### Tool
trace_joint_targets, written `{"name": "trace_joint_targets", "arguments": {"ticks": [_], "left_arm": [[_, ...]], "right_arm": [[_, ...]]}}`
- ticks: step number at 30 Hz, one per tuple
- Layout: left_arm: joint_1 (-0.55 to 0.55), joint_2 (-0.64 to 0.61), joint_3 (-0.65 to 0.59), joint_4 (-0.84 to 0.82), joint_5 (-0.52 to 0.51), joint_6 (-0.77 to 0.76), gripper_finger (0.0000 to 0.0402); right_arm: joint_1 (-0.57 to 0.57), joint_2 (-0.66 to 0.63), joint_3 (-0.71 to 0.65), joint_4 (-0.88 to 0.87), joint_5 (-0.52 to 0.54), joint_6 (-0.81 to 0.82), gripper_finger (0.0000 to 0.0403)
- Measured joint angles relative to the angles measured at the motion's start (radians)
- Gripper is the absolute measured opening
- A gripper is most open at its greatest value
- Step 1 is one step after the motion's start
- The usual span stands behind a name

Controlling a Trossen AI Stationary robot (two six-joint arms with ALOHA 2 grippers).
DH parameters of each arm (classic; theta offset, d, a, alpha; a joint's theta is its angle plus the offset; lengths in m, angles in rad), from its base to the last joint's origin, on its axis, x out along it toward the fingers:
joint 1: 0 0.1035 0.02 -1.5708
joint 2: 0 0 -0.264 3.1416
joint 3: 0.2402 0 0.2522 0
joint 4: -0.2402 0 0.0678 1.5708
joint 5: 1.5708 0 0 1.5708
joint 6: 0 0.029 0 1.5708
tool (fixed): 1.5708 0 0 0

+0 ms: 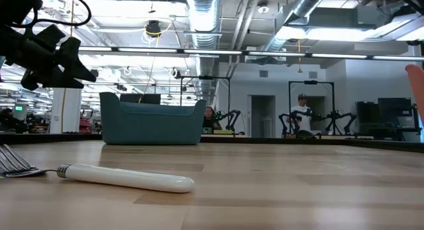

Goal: Sort silverware by color (type)
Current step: Put the white fork into the green bin

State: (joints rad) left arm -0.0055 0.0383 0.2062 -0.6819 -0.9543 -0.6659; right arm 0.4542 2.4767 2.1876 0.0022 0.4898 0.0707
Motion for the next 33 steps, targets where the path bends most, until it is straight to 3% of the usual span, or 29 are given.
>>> {"name": "trace_joint_targets", "arguments": {"ticks": [25, 33], "left_arm": [[0.0, 0.0, 0.0, 0.0, -0.001, 0.004, 0.0235], [0.0, 0.0, 0.0, 0.0, 0.0, 0.007, 0.0235]], "right_arm": [[-0.04, 0.06, -0.001, 0.059, -0.153, 0.095, 0.0015], [-0.07, 0.06, -0.001, 0.03, -0.302, 0.143, 0.0015]]}}
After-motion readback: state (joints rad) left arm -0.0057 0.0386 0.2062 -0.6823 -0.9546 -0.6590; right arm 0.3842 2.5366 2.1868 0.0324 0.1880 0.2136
